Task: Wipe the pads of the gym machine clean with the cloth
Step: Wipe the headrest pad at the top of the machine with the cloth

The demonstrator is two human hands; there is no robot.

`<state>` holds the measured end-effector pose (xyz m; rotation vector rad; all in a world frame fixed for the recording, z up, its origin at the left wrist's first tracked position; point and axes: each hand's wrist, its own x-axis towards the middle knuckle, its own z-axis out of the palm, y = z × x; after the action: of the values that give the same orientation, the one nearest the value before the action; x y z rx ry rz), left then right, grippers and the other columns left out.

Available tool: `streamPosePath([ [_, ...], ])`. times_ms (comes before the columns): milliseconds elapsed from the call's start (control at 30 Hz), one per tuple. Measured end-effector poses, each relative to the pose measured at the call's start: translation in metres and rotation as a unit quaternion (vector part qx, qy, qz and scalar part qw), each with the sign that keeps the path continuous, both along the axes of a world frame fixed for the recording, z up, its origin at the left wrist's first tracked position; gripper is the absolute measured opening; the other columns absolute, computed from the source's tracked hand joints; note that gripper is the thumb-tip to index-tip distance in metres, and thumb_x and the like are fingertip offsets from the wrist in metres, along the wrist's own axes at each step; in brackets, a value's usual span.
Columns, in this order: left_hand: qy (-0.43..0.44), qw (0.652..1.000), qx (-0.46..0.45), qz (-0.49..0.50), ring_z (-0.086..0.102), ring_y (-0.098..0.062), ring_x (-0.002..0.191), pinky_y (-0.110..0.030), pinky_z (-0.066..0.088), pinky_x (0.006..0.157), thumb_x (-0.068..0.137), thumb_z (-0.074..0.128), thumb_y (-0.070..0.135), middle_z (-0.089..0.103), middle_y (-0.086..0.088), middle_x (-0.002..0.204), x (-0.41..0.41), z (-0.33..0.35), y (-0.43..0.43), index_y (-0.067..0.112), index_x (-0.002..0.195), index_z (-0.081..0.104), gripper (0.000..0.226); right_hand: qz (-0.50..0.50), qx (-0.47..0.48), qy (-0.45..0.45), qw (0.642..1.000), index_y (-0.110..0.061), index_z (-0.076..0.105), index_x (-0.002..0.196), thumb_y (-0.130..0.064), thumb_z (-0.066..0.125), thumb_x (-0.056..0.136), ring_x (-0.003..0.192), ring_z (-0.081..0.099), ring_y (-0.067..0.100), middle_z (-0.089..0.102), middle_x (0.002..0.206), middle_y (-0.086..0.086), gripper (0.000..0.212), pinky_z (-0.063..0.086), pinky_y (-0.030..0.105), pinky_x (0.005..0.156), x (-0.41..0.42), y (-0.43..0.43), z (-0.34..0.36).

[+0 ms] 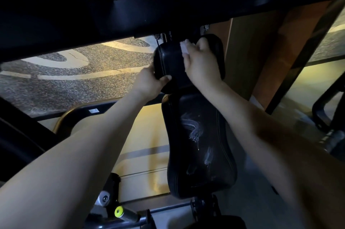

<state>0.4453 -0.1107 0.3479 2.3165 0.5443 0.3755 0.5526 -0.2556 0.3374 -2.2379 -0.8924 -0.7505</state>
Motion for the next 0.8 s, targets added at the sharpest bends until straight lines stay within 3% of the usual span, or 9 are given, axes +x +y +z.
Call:
streamPosePath([
  [67, 0.016, 0.997, 0.072, 0.019, 0.066, -0.028, 0.094, -0.034, 0.051, 0.075, 0.089, 0.071, 0.037, 0.068, -0.007, 0.110, 0.008, -0.005, 0.005, 0.011, 0.126, 0.061, 0.046, -0.024, 0.018, 0.007, 1.000, -0.001, 0.055, 0.137, -0.019, 0.053, 0.102, 0.084, 0.062, 0.033, 0.051, 0.115, 0.020, 0.040, 0.057, 0.038, 0.070, -0.001, 0.009, -0.001],
  [133, 0.024, 0.992, 0.117, 0.045, 0.064, -0.035, 0.093, -0.039, 0.052, 0.076, 0.086, 0.073, 0.040, 0.064, -0.013, 0.108, 0.014, -0.009, 0.008, 0.007, 0.119, 0.063, 0.048, -0.008, 0.028, 0.021, 0.999, 0.000, 0.055, 0.132, -0.017, 0.049, 0.103, 0.087, 0.062, 0.034, 0.051, 0.114, 0.020, 0.035, 0.058, 0.041, 0.073, -0.007, 0.021, 0.003],
  [267, 0.018, 0.993, 0.105, 0.046, 0.062, -0.039, 0.093, -0.036, 0.041, 0.070, 0.084, 0.075, 0.034, 0.061, -0.020, 0.103, 0.017, -0.012, 0.012, 0.001, 0.098, 0.062, 0.038, 0.057, -0.094, 0.038, 0.993, -0.009, 0.055, 0.132, -0.017, 0.040, 0.103, 0.099, 0.053, 0.028, 0.050, 0.124, 0.015, 0.034, 0.039, 0.033, 0.078, -0.027, 0.042, 0.019],
  [400, 0.008, 0.994, 0.102, 0.044, 0.062, -0.034, 0.096, -0.031, 0.040, 0.072, 0.085, 0.077, 0.036, 0.064, -0.013, 0.105, 0.014, -0.012, 0.016, 0.007, 0.100, 0.064, 0.035, 0.049, -0.134, 0.011, 0.990, -0.011, 0.058, 0.128, -0.018, 0.043, 0.103, 0.098, 0.055, 0.031, 0.052, 0.123, 0.017, 0.031, 0.045, 0.039, 0.079, -0.009, 0.022, 0.024],
  [567, 0.010, 0.991, 0.130, 0.035, 0.061, -0.039, 0.100, -0.035, 0.043, 0.078, 0.084, 0.078, 0.035, 0.060, -0.017, 0.109, 0.018, -0.013, 0.022, 0.005, 0.105, 0.066, 0.038, 0.002, -0.032, -0.010, 0.999, 0.001, 0.060, 0.110, -0.015, 0.048, 0.102, 0.076, 0.057, 0.030, 0.051, 0.107, 0.017, 0.022, 0.055, 0.036, 0.067, -0.004, 0.022, 0.016],
  [700, 0.010, 0.989, 0.147, 0.026, 0.057, -0.042, 0.099, -0.033, 0.032, 0.072, 0.087, 0.075, 0.031, 0.055, -0.022, 0.107, 0.016, -0.014, 0.018, 0.007, 0.090, 0.053, 0.032, 0.069, -0.087, 0.032, 0.993, -0.002, 0.057, 0.120, -0.010, 0.054, 0.096, 0.093, 0.057, 0.029, 0.048, 0.119, 0.017, 0.025, 0.042, 0.032, 0.071, -0.026, 0.051, 0.025],
  [800, 0.016, 0.989, 0.148, 0.018, 0.058, -0.041, 0.102, -0.034, 0.038, 0.076, 0.086, 0.076, 0.033, 0.058, -0.019, 0.109, 0.017, -0.013, 0.018, 0.005, 0.103, 0.062, 0.036, 0.075, -0.095, -0.004, 0.993, -0.006, 0.060, 0.122, -0.012, 0.055, 0.098, 0.090, 0.058, 0.035, 0.047, 0.113, 0.017, 0.025, 0.047, 0.039, 0.069, -0.018, 0.040, 0.028],
])
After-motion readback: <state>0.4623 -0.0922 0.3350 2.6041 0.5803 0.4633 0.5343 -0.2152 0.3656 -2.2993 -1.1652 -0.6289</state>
